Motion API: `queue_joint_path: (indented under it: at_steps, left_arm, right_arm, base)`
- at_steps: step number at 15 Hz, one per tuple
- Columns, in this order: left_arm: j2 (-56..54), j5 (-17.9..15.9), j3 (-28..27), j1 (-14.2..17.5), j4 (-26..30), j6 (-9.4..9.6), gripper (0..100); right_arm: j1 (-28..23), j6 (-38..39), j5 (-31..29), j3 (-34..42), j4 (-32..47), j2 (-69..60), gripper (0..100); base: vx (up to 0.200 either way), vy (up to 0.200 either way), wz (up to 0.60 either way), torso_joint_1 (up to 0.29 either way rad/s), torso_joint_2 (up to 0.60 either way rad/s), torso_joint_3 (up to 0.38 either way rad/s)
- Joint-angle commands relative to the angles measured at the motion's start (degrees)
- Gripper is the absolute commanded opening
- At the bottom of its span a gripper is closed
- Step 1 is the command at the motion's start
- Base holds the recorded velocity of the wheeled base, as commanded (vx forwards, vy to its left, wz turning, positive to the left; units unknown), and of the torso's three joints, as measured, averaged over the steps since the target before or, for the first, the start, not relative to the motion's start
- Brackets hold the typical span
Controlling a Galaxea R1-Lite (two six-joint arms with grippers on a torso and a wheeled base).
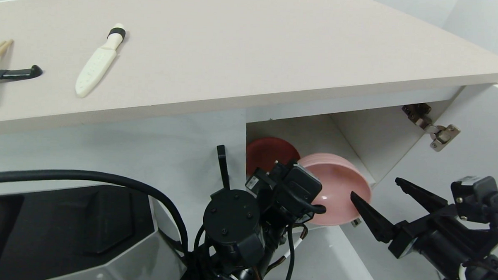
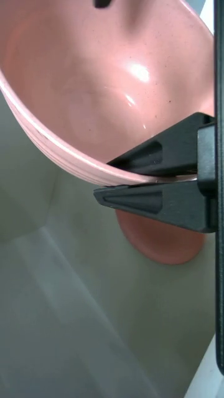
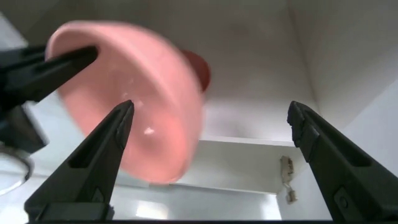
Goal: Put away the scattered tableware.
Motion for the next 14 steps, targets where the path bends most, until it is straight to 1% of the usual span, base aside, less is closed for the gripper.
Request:
queue_joint_path:
  at_steps: [1, 3, 7, 11, 12, 14]
  left_arm:
    - [-0.2, 0.1, -0.5, -0.1, 0.0, -0.03, 0]
    - [-0.5, 0.0, -0.7, -0.8, 0.0, 0.05, 0]
    - [-1.7, 0.1, -1.3, -0.8, 0.0, -0.03, 0]
    - [-2.3, 0.0, -1.3, -1.0, 0.0, 0.05, 0]
    - [-2.3, 0.0, -1.3, -1.5, 0.0, -0.03, 0]
    - [-2.1, 0.0, -1.2, -3.2, 0.0, -0.30, 0]
  right_arm:
    - [0.2, 0.0, 0.0, 0.0, -0.1, 0.9, 100]
    - [-1.4, 0.2, 0.0, 0.0, -0.1, 3.7, 100]
    - [-2.8, 0.3, 0.0, 0.0, -0.1, 4.2, 100]
    - [-2.7, 0.3, 0.0, 0.0, -0.1, 3.7, 100]
    - [-2.6, 0.3, 0.0, 0.0, -0.1, 3.6, 0]
    - [-2.0, 0.3, 0.0, 0.0, -0.1, 3.1, 0]
  base:
    - [0.000, 0.000, 0.00, 0.000, 0.00, 0.000]
    - [0.000, 0.000, 0.00, 0.000, 0.00, 0.000]
    - [0.000, 0.000, 0.00, 0.000, 0.00, 0.000]
    - [0.000, 0.000, 0.00, 0.000, 0.00, 0.000]
    - [0.000, 0.000, 0.00, 0.000, 0.00, 0.000]
    - [0.000, 0.000, 0.00, 0.000, 0.00, 0.000]
